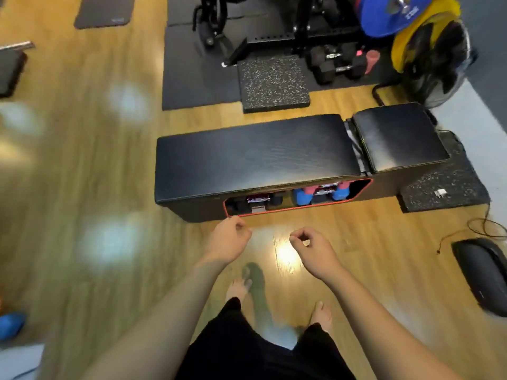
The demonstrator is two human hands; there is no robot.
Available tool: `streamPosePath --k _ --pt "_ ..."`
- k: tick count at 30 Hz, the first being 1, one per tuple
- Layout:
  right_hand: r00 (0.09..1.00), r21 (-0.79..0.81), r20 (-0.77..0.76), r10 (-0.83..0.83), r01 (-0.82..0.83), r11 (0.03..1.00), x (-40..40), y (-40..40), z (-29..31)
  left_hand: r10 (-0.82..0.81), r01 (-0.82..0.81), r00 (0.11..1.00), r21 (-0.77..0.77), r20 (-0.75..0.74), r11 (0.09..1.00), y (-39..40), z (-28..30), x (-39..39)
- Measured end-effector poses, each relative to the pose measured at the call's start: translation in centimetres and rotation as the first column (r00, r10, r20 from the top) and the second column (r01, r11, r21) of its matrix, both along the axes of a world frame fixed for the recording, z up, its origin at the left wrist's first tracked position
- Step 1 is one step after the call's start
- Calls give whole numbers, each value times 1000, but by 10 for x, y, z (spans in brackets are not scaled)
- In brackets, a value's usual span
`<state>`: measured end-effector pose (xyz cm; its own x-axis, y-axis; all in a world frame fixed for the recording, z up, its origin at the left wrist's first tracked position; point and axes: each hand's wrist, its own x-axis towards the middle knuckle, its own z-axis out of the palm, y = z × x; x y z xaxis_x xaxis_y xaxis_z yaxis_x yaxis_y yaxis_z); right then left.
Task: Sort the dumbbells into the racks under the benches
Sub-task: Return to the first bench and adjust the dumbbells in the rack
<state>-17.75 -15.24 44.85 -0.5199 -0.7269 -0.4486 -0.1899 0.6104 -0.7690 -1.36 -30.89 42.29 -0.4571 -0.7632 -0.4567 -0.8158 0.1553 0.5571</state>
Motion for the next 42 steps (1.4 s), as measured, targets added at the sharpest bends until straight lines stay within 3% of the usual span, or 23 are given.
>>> streamPosePath --k 4,8,11,14,18,22,24,26,30,33,36,42 --pt "977 61 -28 209 -207 976 -48 8 -19 167 -167 986 -27 11 986 33 -18 -3" --pt "973 98 -47 227 -222 970 -98 -10 -70 202 -206 978 80 47 975 34 -73 -22" --pt "973 107 -91 213 -203 973 -118 -35 -147 248 -250 968 147 31 957 6 -148 -45" --pt "961 120 -109 255 -242 963 -130 -75 -252 305 -302 952 97 -18 948 -40 -245 -67" --pt "955 100 -180 236 -220 970 -142 -138 -395 221 -221 975 -135 -12 966 -99 -370 -90" --pt "944 -27 -330 24 -35 999 -150 -188 -489 268 -185 955 -457 124 870 -131 -472 -103" --pt "921 -113 -387 -54 10 994 -148 -205 -518 317 -259 948 -547 13 796 -145 -505 -105" --pt "867 -191 -479 -135 47 981 -144 -218 -541 353 -315 934 -584 -52 748 -163 -526 -108" --pt "787 -204 -579 -215 116 972 -133 -236 -566 328 -258 945 -610 3 749 -188 -538 -116" --pt "806 -246 -510 -300 198 949 -127 -247 -573 328 -319 939 -607 -100 728 -191 -541 -120" --pt "805 -287 -480 -348 231 930 -126 -252 -578 361 -358 926 -568 -114 741 -190 -538 -120" --pt "813 -305 -456 -363 240 922 -127 -253 -580 293 -342 936 -699 -195 628 -187 -531 -122"
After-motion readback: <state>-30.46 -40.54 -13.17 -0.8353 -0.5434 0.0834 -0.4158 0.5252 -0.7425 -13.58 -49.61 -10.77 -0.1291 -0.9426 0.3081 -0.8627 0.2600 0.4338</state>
